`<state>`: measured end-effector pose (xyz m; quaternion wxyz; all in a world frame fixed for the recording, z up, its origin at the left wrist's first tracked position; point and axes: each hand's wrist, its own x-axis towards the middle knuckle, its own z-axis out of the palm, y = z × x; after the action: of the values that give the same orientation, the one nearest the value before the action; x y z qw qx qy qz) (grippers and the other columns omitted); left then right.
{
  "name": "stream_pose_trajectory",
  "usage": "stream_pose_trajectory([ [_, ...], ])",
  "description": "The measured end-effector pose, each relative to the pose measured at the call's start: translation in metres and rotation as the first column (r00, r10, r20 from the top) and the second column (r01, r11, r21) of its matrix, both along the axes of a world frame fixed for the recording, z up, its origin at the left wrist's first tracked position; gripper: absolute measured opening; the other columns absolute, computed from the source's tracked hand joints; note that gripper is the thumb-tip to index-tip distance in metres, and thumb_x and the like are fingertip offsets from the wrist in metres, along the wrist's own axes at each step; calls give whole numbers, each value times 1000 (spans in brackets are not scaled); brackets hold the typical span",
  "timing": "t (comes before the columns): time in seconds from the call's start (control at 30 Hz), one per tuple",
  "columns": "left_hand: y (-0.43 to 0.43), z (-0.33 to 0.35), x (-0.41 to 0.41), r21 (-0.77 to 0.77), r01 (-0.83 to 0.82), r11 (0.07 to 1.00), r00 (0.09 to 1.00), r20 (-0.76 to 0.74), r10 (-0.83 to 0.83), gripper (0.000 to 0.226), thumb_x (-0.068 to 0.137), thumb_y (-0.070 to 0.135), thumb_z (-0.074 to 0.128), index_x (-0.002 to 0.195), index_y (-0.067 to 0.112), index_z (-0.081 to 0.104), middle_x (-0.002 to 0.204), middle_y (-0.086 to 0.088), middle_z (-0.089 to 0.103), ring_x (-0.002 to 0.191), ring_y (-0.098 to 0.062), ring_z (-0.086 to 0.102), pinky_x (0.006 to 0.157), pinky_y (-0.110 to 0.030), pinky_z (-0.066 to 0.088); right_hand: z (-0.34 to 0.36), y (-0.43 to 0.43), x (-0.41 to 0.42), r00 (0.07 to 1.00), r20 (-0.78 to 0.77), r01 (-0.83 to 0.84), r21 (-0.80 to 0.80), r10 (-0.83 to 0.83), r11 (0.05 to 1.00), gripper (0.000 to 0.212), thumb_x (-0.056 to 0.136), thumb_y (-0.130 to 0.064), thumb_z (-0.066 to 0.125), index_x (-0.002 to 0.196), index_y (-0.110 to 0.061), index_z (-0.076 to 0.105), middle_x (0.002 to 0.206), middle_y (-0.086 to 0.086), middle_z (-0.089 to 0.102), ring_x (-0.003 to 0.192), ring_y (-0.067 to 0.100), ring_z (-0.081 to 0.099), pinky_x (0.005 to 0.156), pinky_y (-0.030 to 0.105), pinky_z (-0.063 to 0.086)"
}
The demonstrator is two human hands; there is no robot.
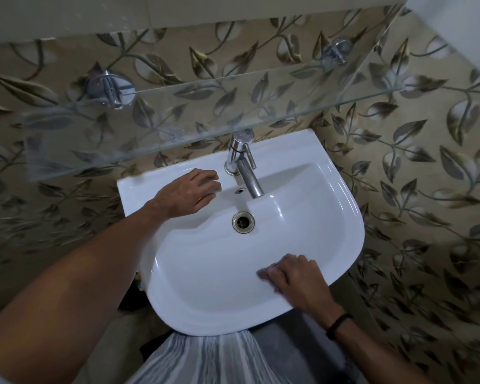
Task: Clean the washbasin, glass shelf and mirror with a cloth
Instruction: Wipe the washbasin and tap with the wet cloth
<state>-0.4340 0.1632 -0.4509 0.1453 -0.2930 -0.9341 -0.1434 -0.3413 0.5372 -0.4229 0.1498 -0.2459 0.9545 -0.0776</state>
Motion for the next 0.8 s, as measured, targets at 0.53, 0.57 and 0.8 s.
stream_pose_trajectory([
  [0.53, 0, -1, -1, -46, -10, 999, 1000, 12, 11, 23, 104, 25, 54, 120, 12, 64, 131, -14, 56, 116, -30, 53, 101, -37, 45, -68, -166, 14, 852, 255, -401, -245, 457, 883, 55, 106, -34, 38, 154, -11, 27, 165, 17, 14, 154, 34, 10, 123, 54, 13],
  [0.57, 0, -2, -1, -45, -13, 999, 1000, 17, 13, 24, 104, 26, 54, 120, 12, 64, 131, -14, 56, 116, -30, 53, 102, -38, 45, -79, -161, 4, 844, 177, -472, -202, 506, 858, 45, 103, -33, 45, 143, -13, 41, 160, 23, 29, 149, 42, 23, 117, 60, 25],
  [0.8, 1, -2, -1, -30, -8, 1000, 1000, 6, 8, 23, 105, 25, 53, 118, 11, 65, 130, -15, 57, 113, -32, 56, 102, -39, 45, -109, -93, -81, 898, 33, -440, 123, 439, 890, 35, 96, -45, 50, 129, -37, 52, 165, 11, 21, 151, 39, 20, 112, 65, 27],
])
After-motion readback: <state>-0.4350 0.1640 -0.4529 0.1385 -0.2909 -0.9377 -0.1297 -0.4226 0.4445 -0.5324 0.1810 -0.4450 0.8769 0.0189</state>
